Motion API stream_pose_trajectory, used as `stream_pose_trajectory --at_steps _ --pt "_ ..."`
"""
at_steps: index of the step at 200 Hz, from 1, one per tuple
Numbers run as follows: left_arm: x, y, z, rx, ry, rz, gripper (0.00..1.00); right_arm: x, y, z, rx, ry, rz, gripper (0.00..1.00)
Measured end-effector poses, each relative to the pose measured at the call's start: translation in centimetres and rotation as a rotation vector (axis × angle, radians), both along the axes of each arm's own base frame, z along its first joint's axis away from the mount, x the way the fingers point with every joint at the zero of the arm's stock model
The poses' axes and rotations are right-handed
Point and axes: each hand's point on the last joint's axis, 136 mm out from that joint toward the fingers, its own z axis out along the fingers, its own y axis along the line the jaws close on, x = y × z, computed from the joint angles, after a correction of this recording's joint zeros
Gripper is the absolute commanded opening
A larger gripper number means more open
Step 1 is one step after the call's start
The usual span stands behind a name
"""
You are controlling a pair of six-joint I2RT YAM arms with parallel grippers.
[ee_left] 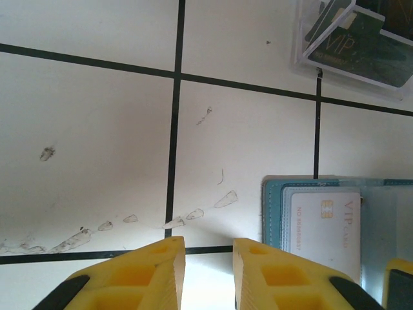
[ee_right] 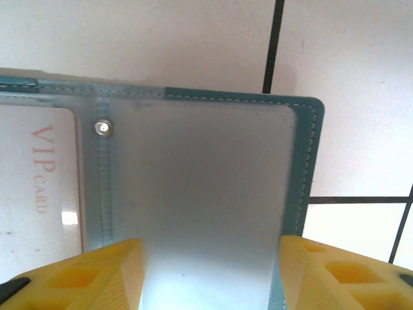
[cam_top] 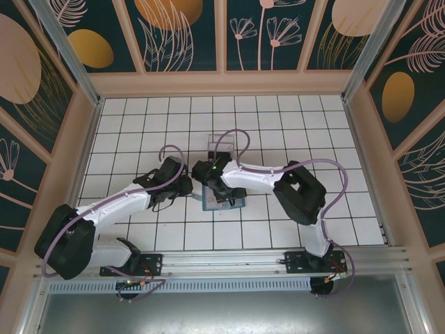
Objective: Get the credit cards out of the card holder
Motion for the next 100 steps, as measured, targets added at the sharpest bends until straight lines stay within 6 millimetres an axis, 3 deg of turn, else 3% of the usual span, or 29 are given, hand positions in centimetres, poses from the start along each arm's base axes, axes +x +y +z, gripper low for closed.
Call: stream_pose_trajectory --at_steps 100 --pt "0.1 -2.3 -0.4 -0.075 0.036 -0.067 0.26 0.6 0.6 2.2 0.254 -0.030 -0.052 0.57"
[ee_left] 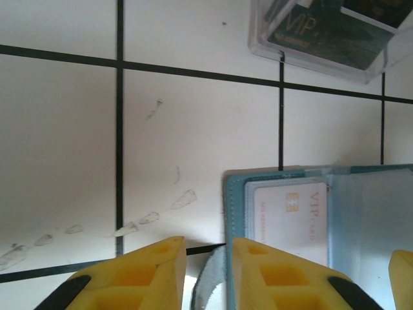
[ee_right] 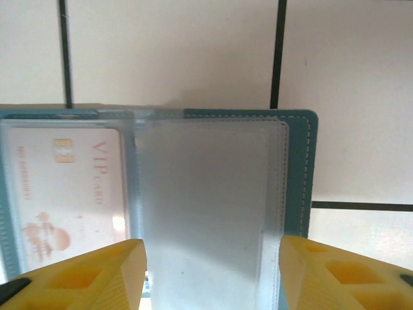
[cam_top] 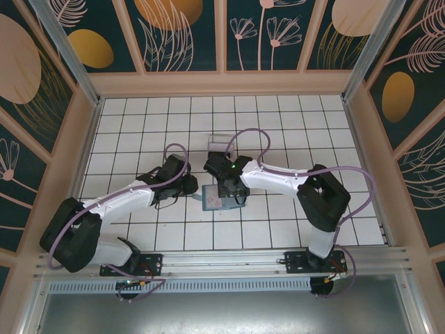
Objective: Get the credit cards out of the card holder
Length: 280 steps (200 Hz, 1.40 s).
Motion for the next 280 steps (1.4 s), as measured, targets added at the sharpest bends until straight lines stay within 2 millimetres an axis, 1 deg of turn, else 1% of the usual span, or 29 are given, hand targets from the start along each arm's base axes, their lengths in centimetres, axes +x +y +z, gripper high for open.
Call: stream_pose_trajectory --at_steps 29,51,72,90,107,126,167,207,226,255,280 --pt "-0.1 -1.2 0.0 -0.051 0.013 -0.033 0.24 0.3 1.0 1.2 0.082 -0.013 0.001 0.56" --pt "-0.1 -2.0 -0.1 -0.085 0.024 -0.057 0.21 0.5 1.7 1.7 0.161 -0.008 -0.002 0.50" --pt "-0.2 -2.6 -0.2 -0.109 0.031 -0.073 0.18 0.8 2.2 1.6 0.228 0.012 -0.011 0.43" --pt "-0.3 -3.0 -0.4 -0.124 0.045 -0.083 0.16 0.8 2.5 1.2 0.265 0.035 -0.015 0.43" --pt "-0.5 -3.3 -0.9 -0.134 0.063 -0.096 0.16 0.8 2.6 1.1 0.283 0.045 -0.019 0.38" --pt "-0.7 -3.5 -1.6 -0.133 0.087 -0.104 0.16 0.9 2.5 1.1 0.283 0.048 -0.025 0.36" --pt "-1.0 -3.9 -1.9 -0.147 0.109 -0.120 0.16 0.8 0.5 0.4 0.196 0.040 -0.051 0.34" --pt "-0.9 -4.8 -1.6 -0.173 0.113 -0.142 0.16 0.0 -1.7 -1.6 0.124 0.065 -0.074 0.34" --pt "-1.0 -5.5 -1.4 -0.187 0.117 -0.159 0.16 -0.3 -2.2 -2.1 0.104 0.075 -0.077 0.34" --pt "-1.2 -6.9 -1.4 -0.195 0.130 -0.193 0.15 -0.2 -2.5 -2.3 0.091 0.066 -0.083 0.33" --pt "-1.7 -8.9 -1.6 -0.194 0.140 -0.243 0.15 -0.3 -2.9 -2.6 0.079 0.068 -0.090 0.26"
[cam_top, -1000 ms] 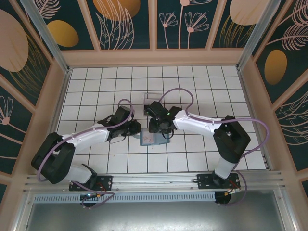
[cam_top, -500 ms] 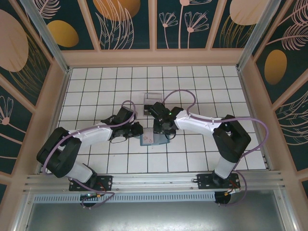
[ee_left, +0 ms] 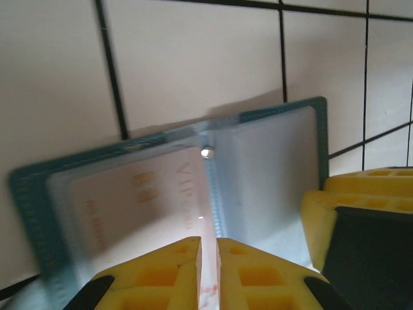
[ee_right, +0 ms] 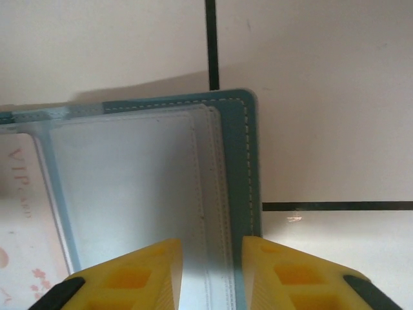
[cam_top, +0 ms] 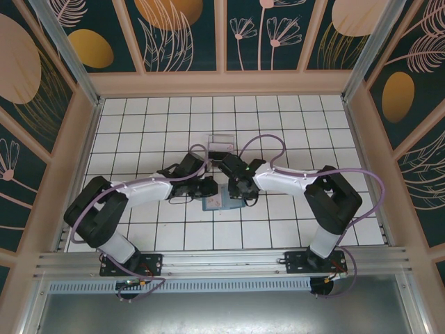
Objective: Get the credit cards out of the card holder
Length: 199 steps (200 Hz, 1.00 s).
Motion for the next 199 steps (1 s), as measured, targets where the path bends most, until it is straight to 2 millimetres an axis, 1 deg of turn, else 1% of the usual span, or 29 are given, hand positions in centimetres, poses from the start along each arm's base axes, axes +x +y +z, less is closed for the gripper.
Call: stream_pose_trajectory --at_steps 27,58,88,115,148,173,199 --pt "-0.4 -2.0 -0.2 0.000 0.004 -0.045 0.13 -0.3 -0.7 -0.8 -0.013 0.013 -0.012 0.21" --pt "-0.4 -3.5 -0.7 0.006 0.012 -0.074 0.10 -0.5 -1.2 -1.4 -0.010 0.023 -0.024 0.14" --pt "-0.4 -4.0 -1.6 0.026 0.033 -0.083 0.06 -0.4 -1.0 -1.4 0.025 0.025 -0.038 0.09" --pt "-0.4 -4.2 -2.1 0.042 0.050 -0.085 0.04 -0.3 -0.9 -1.4 0.050 0.026 -0.043 0.08" --pt "-0.1 -5.1 -2.3 0.053 0.061 -0.096 0.03 -0.3 -1.0 -1.4 0.072 0.028 -0.048 0.08" --pt "0.0 -5.5 -2.7 0.064 0.070 -0.104 0.03 -0.3 -1.4 -1.3 0.074 0.026 -0.059 0.17" --pt "0.2 -6.0 -2.8 0.070 0.076 -0.108 0.03 -0.1 -1.9 -0.8 0.080 0.017 -0.076 0.22"
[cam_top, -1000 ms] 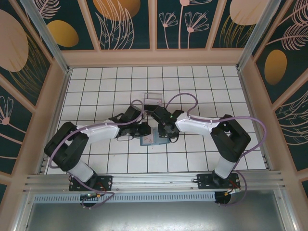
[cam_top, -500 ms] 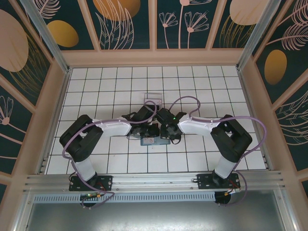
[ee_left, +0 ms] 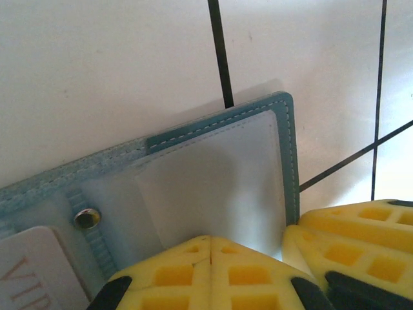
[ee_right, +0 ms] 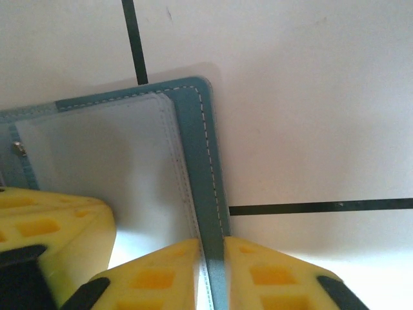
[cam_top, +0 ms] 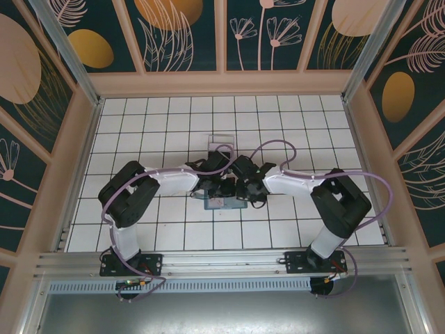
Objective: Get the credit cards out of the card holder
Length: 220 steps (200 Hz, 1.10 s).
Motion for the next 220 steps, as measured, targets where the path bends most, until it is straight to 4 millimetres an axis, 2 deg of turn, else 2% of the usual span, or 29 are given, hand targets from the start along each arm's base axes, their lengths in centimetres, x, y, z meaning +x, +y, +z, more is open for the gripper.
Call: stream_pose_trajectory --at_steps 47,90,146,166,192,220 --pt "0.1 -0.5 0.0 -0.001 -0.002 -0.006 0.04 0.6 -0.3 2.6 0.038 -0.060 -0.017 0.23" --pt "0.3 -0.3 0.3 0.015 -0.029 -0.001 0.08 0.7 0.1 3.1 0.064 -0.063 -0.017 0.22" --pt "1.5 0.6 3.5 0.023 -0.129 0.041 0.08 1.0 1.9 4.0 0.156 -0.056 -0.011 0.15" --pt "1.5 1.1 3.8 0.034 -0.146 0.053 0.08 1.0 2.4 4.2 0.180 -0.053 -0.004 0.14" --pt "1.1 2.3 3.2 0.064 -0.145 0.068 0.08 1.0 3.1 4.4 0.212 -0.052 0.005 0.14" --pt "1.0 3.9 3.4 0.079 -0.150 0.094 0.08 1.0 3.9 4.0 0.236 -0.035 0.018 0.14"
